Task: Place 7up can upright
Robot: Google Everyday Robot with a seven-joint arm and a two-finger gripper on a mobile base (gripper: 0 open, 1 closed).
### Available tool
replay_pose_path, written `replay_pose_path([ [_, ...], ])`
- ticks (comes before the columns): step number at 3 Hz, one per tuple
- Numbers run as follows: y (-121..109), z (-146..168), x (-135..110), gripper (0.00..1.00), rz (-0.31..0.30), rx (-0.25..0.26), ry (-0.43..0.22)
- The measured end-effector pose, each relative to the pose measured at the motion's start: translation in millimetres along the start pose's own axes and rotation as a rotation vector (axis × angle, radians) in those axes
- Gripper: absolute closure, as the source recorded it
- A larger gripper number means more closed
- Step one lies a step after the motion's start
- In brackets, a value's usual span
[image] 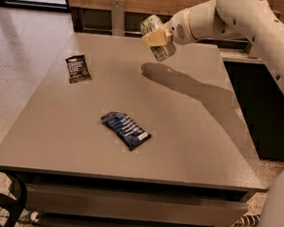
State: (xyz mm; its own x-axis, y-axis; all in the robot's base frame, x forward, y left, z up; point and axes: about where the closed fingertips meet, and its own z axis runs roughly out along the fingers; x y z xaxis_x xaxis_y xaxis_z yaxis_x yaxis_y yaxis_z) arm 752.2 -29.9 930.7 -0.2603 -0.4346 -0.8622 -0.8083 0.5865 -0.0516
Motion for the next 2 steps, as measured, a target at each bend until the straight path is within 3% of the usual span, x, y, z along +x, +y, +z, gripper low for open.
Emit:
replay_pose_path([
  [1,3.4,-16.7,-0.3,1.0,-0.033,0.025,-0.099],
  [2,3.1,-22.1,-6.1,1.0,-0.08,0.017,-0.193],
])
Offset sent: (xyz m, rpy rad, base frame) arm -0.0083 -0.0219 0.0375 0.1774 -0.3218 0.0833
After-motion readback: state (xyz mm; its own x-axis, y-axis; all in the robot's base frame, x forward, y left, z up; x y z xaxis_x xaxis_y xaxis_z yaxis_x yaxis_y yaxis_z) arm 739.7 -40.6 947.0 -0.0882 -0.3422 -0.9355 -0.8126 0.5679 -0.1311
